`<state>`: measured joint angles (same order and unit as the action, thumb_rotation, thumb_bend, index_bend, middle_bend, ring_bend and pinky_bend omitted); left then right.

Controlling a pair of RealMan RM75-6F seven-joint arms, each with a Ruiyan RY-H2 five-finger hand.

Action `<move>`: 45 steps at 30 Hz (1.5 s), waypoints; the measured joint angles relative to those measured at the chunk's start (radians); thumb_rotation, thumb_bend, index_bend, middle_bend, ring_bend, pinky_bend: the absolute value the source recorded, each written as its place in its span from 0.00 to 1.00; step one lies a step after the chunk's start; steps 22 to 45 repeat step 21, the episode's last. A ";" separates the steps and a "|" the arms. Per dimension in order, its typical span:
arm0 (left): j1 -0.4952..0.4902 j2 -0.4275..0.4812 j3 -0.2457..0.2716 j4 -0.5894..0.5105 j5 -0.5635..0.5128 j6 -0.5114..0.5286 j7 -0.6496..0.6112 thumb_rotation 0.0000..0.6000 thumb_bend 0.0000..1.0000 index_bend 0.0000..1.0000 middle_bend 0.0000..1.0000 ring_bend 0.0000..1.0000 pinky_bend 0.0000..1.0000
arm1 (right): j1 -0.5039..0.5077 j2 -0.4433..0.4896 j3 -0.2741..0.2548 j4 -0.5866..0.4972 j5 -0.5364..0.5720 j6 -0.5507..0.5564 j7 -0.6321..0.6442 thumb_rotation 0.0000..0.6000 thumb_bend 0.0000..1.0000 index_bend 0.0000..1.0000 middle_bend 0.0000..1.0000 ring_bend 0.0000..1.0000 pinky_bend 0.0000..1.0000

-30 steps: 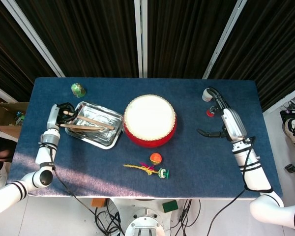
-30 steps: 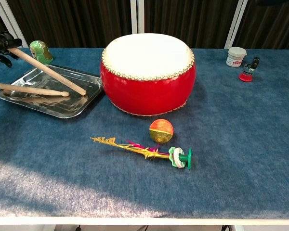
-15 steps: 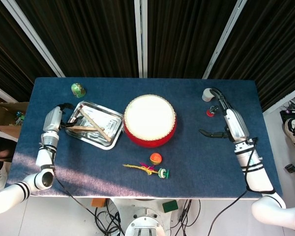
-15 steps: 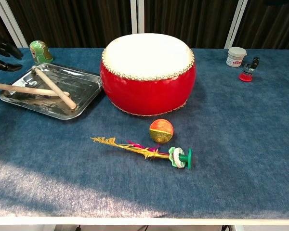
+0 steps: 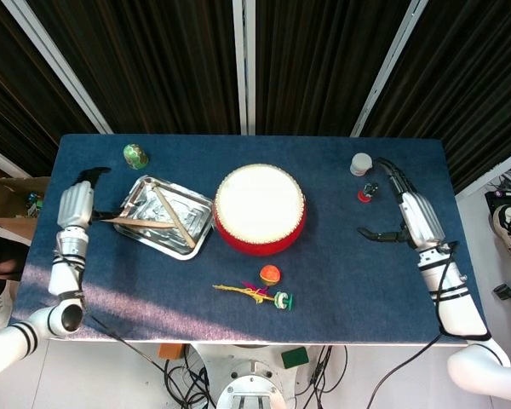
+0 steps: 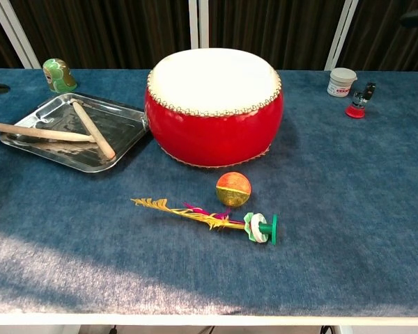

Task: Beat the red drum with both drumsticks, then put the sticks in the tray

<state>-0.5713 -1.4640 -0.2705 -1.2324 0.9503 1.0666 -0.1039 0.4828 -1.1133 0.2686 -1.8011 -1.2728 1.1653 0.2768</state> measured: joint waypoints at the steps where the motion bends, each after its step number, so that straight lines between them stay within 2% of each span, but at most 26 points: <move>1: 0.016 0.022 0.002 -0.023 0.020 0.033 0.003 1.00 0.14 0.23 0.19 0.13 0.23 | -0.003 0.010 -0.006 -0.001 0.003 -0.003 -0.023 1.00 0.17 0.00 0.10 0.02 0.14; 6: 0.102 0.120 0.031 -0.098 0.121 0.192 0.030 1.00 0.14 0.25 0.21 0.14 0.23 | -0.039 0.063 -0.054 -0.003 0.010 0.014 -0.189 1.00 0.18 0.00 0.13 0.02 0.15; 12: 0.247 0.270 0.135 -0.190 0.259 0.339 0.086 1.00 0.14 0.29 0.25 0.18 0.22 | -0.135 0.104 -0.145 0.000 -0.016 0.114 -0.405 1.00 0.19 0.00 0.11 0.02 0.14; 15: 0.310 0.294 0.168 -0.226 0.295 0.407 0.104 1.00 0.14 0.29 0.25 0.18 0.22 | -0.202 0.103 -0.188 0.006 -0.045 0.190 -0.436 1.00 0.20 0.00 0.11 0.02 0.14; 21: 0.426 0.329 0.265 -0.335 0.411 0.509 0.101 1.00 0.14 0.29 0.25 0.18 0.22 | -0.326 0.057 -0.249 0.064 -0.128 0.340 -0.403 1.00 0.20 0.00 0.11 0.02 0.13; 45: 0.426 0.329 0.265 -0.335 0.411 0.509 0.101 1.00 0.14 0.29 0.25 0.18 0.22 | -0.326 0.057 -0.249 0.064 -0.128 0.340 -0.403 1.00 0.20 0.00 0.11 0.02 0.13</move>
